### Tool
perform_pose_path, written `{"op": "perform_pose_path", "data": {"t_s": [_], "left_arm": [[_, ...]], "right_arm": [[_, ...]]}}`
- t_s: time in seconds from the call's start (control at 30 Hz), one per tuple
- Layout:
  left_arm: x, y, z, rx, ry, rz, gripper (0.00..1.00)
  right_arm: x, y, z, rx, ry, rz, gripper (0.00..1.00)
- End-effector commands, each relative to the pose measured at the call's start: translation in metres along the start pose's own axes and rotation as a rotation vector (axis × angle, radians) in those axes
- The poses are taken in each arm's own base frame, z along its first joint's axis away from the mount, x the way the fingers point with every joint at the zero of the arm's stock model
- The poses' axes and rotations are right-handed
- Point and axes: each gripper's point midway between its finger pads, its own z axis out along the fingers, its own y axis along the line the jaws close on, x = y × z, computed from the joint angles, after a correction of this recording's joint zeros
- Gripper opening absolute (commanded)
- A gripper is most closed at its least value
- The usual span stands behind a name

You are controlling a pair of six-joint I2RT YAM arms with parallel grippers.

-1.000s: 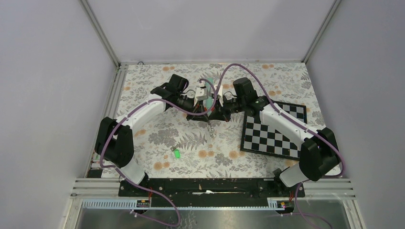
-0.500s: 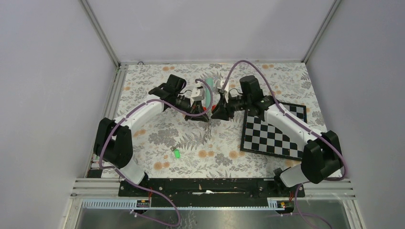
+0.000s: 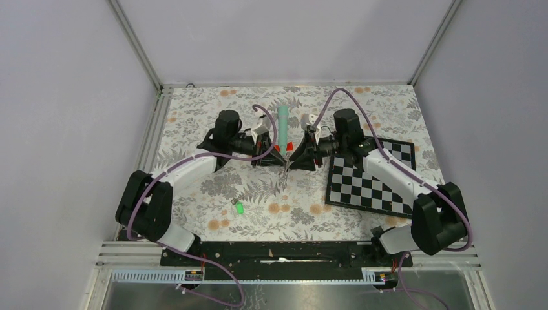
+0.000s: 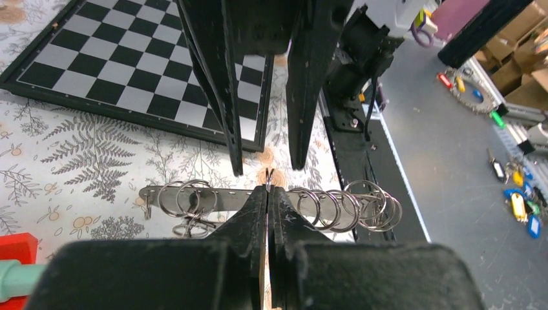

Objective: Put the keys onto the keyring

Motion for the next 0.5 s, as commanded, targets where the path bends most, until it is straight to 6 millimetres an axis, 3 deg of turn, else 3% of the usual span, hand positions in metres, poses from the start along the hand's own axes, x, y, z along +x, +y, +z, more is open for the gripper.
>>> {"op": "perform_pose_path", "data": {"t_s": [0.0, 0.47], "left_arm": [[-0.057, -0.013, -0.002, 0.003, -0.142, 0.106, 0.0], [-0.045, -0.015, 0.0, -0.008, -0.163, 0.07, 0.0]], "right_arm": [[-0.02, 0.012, -0.003, -0.036, -0.063, -0.068, 0.43], [-0.024, 0.005, -0.003, -0.003, -0.075, -0.064, 0.34]]}}
